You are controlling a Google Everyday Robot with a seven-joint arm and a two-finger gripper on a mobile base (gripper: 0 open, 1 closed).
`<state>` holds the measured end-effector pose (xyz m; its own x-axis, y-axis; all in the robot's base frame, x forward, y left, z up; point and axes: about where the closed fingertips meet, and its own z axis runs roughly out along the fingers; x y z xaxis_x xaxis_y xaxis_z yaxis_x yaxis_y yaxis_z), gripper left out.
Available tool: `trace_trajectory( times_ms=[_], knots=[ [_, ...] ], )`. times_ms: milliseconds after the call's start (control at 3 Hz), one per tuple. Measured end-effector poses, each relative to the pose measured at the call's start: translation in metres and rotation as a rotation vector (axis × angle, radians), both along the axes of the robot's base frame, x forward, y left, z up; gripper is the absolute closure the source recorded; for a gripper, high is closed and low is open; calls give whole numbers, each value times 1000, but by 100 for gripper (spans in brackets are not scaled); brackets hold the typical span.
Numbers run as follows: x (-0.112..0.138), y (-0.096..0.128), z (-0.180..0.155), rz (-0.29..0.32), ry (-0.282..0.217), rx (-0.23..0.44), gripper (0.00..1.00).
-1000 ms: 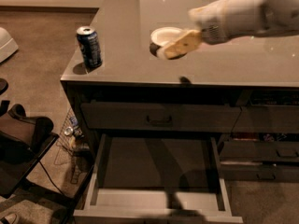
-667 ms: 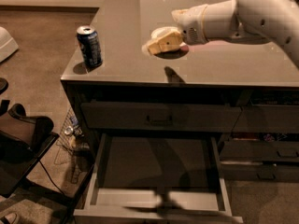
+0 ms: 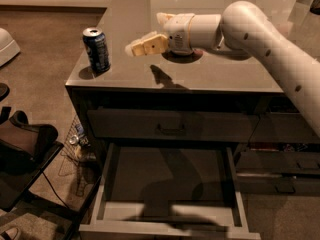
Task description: Place pepsi can into middle drawer
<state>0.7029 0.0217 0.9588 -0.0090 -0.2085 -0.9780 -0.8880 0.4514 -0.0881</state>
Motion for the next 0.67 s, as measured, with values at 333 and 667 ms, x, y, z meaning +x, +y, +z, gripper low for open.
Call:
trace_trajectory(
  times_ms=[333,667],
  knots=[
    [5,41,0,17,-6,70,0],
    [5,41,0,17,-6,70,0]
  ],
)
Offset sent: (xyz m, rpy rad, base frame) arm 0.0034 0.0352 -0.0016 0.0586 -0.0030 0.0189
